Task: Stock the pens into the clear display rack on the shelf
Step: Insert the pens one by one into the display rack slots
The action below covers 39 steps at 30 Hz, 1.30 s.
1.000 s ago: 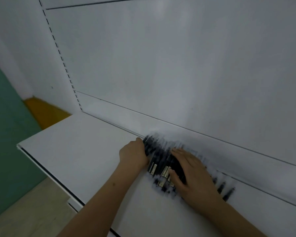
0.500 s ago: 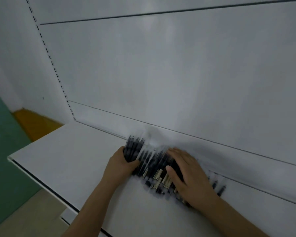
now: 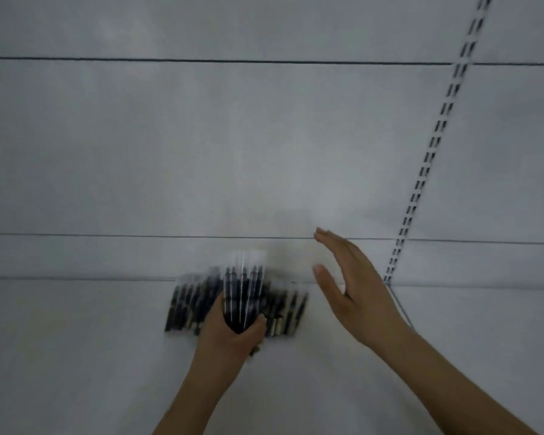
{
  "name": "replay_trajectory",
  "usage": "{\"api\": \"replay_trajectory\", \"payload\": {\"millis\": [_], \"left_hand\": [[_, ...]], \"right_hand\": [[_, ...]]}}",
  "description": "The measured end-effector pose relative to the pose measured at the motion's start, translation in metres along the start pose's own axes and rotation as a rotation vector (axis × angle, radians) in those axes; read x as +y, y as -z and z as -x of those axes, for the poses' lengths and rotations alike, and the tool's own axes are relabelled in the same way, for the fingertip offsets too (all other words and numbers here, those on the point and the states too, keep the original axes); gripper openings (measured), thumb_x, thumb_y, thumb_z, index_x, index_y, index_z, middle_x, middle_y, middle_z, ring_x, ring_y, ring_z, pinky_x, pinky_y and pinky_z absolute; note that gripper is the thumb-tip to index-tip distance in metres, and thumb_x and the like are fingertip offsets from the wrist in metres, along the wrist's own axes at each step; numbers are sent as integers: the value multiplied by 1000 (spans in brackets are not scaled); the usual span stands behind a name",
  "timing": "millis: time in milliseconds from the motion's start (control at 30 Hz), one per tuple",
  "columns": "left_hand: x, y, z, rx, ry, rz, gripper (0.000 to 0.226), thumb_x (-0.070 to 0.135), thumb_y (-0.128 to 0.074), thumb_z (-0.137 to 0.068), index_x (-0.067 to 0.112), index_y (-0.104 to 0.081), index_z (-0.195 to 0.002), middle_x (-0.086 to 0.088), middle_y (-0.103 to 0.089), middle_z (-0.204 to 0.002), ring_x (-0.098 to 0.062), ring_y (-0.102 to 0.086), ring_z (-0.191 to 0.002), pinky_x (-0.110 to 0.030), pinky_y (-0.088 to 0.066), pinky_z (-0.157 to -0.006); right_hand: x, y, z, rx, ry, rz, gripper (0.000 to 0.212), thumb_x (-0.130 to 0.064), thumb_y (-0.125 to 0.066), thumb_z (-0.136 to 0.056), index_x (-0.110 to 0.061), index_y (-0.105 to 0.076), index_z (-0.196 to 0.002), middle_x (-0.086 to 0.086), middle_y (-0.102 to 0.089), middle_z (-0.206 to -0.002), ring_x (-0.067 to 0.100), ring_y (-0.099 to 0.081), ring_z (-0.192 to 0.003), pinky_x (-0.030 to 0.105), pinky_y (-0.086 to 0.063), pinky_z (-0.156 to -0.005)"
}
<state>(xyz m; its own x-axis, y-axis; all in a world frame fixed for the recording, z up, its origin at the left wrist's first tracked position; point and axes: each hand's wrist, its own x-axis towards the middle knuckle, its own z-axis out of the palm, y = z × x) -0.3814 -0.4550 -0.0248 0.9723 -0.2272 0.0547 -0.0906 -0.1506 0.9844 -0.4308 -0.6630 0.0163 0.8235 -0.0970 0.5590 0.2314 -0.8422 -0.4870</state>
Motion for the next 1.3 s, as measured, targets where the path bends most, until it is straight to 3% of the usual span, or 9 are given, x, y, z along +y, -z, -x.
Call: {"api": "replay_trajectory", "payload": {"millis": [133, 333, 467, 667, 900, 1067, 1300], "left_hand": [[12, -76, 24, -201, 11, 18, 21, 7, -69, -83, 21, -54, -91, -11, -62, -71, -22, -61, -56, -29, -50, -49], [51, -205, 67, -450, -98, 32, 24, 1, -69, -82, 20, -56, -89, -7, -63, -64, -21, -60, -55, -29, -50, -46], [78, -307, 100, -605, -151, 31, 26, 6, -74, -78, 23, -57, -90, -6, -64, -67, -24, -62, -58, -32, -53, -50], [113, -476, 160, -731, -168, 67, 24, -2, -66, -84, 18, -54, -89, -13, -61, -73, -20, -60, -53, -33, -52, -50], [133, -634, 218, -826, -157, 78, 16, 0, -66, -85, 7, -53, -90, -17, -59, -68, -16, -59, -49, -19, -47, -44], [142, -717, 229, -889, -134, 69, 15, -2, -65, -85, 3, -52, -90, -18, -59, -67, -12, -58, -45, -21, -48, -44], [149, -836, 200, -910, -124, 75, 19, 1, -66, -86, 0, -55, -101, -20, -60, -78, -23, -61, -62, -21, -51, -51]], "right_hand": [[20, 72, 43, 96, -148, 92, 56, -55, -33, -101, -28, -36, -149, -16, -36, -154, -1, -28, -143, 27, -25, -119], [59, 193, 116, 252, -309, 247, 52, -50, -37, -101, -27, -37, -148, -14, -38, -152, -3, -31, -139, 11, -20, -112], [95, 280, 175, 359, -389, 342, 53, -51, -36, -101, -26, -38, -148, -13, -39, -152, 0, -32, -140, 17, -23, -113], [168, 406, 271, 457, -487, 421, 53, -50, -38, -101, -26, -36, -149, -12, -41, -151, 2, -35, -138, 19, -27, -111], [257, 516, 355, 473, -591, 437, 54, -51, -36, -102, -26, -35, -149, -12, -38, -153, 2, -31, -141, 21, -26, -113], [318, 567, 376, 490, -614, 421, 54, -51, -36, -101, -27, -35, -149, -12, -39, -152, 1, -31, -140, 17, -23, -111], [422, 617, 366, 464, -599, 425, 53, -52, -35, -101, -31, -33, -149, -18, -37, -152, -6, -29, -139, 12, -20, -108]]}}
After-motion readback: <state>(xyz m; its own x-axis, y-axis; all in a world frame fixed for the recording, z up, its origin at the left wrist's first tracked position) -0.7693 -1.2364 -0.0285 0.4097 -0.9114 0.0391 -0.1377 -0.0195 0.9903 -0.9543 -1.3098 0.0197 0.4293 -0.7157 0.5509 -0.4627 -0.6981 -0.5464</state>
